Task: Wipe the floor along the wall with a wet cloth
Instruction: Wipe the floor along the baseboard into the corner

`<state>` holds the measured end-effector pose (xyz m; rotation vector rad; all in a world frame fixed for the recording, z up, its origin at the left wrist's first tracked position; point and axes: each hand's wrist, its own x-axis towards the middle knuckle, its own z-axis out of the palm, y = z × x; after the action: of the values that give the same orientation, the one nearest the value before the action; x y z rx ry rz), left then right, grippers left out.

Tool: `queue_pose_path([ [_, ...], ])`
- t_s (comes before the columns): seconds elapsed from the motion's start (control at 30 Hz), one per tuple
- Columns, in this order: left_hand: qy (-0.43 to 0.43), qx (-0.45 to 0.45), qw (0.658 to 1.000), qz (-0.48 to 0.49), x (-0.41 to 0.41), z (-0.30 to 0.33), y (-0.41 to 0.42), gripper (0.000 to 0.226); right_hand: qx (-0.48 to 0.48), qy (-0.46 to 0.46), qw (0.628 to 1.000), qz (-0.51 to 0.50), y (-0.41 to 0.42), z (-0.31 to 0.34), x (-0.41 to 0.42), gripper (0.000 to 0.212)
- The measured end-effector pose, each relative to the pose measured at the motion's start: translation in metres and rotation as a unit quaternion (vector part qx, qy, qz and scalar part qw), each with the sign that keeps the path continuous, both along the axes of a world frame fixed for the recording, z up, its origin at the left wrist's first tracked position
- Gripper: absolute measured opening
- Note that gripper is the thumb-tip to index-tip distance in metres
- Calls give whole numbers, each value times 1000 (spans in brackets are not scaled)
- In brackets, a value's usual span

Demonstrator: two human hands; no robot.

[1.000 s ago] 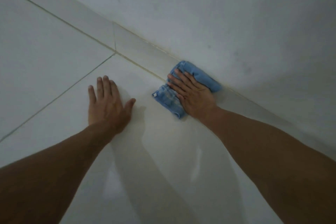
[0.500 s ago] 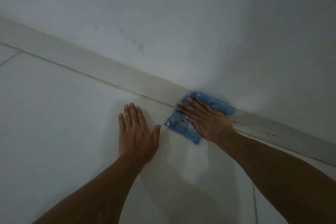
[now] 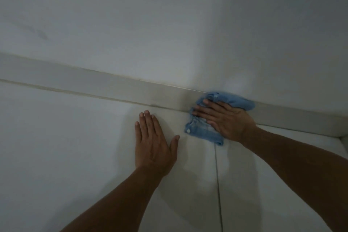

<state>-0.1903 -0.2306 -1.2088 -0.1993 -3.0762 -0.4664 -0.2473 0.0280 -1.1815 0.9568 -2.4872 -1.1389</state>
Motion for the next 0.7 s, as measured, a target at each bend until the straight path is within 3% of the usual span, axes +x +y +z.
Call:
queue_pose_path([
  [0.23, 8, -41, 998, -37, 5, -10, 50, 94, -5, 23, 1000, -16, 75, 0, 24, 53],
  [0.37, 21, -59, 997, -55, 6, -8, 51, 92, -9, 24, 996, -86, 114, -2, 54, 54],
  [0.57, 51, 11, 990, -129, 30, 9, 147, 86, -43, -14, 988, -150, 152, 5, 84, 56],
  [0.7, 37, 63, 982, -176, 53, 12, 216, 86, -14, -21, 976, -218, 203, 9, 113, 54],
])
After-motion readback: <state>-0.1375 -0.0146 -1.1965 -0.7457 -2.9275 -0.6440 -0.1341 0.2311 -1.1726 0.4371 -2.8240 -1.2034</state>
